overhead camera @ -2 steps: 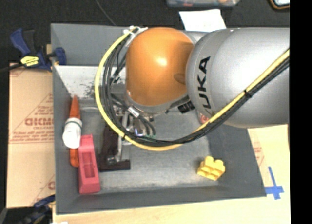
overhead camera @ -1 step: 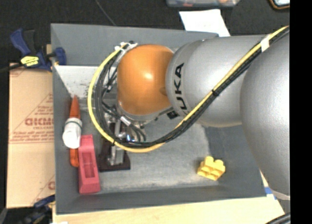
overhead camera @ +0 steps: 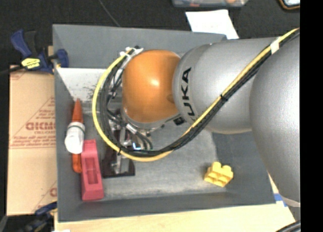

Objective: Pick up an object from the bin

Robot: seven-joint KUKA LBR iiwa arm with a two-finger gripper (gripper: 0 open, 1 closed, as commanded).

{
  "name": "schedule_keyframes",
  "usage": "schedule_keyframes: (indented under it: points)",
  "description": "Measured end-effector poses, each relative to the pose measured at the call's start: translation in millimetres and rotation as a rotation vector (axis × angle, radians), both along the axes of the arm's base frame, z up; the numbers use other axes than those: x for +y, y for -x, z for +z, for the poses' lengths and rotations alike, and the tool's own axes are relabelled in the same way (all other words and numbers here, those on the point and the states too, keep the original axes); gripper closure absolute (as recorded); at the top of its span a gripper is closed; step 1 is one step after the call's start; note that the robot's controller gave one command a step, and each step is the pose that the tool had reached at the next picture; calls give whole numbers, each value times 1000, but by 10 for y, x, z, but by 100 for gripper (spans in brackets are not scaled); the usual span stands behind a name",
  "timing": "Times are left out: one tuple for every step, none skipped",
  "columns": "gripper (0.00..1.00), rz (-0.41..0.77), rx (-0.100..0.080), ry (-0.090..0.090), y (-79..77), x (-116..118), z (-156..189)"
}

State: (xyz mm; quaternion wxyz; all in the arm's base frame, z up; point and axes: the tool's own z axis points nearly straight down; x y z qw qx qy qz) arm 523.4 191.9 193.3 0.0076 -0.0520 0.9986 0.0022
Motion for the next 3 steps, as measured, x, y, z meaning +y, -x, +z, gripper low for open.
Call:
schedule_keyframes:
  points:
    - [0,5,7,4,-446,-126,-642]
    - [0,50,-9,-1,-229,-566,-644]
    - [0,189,5,5,-23,-751,-1016]
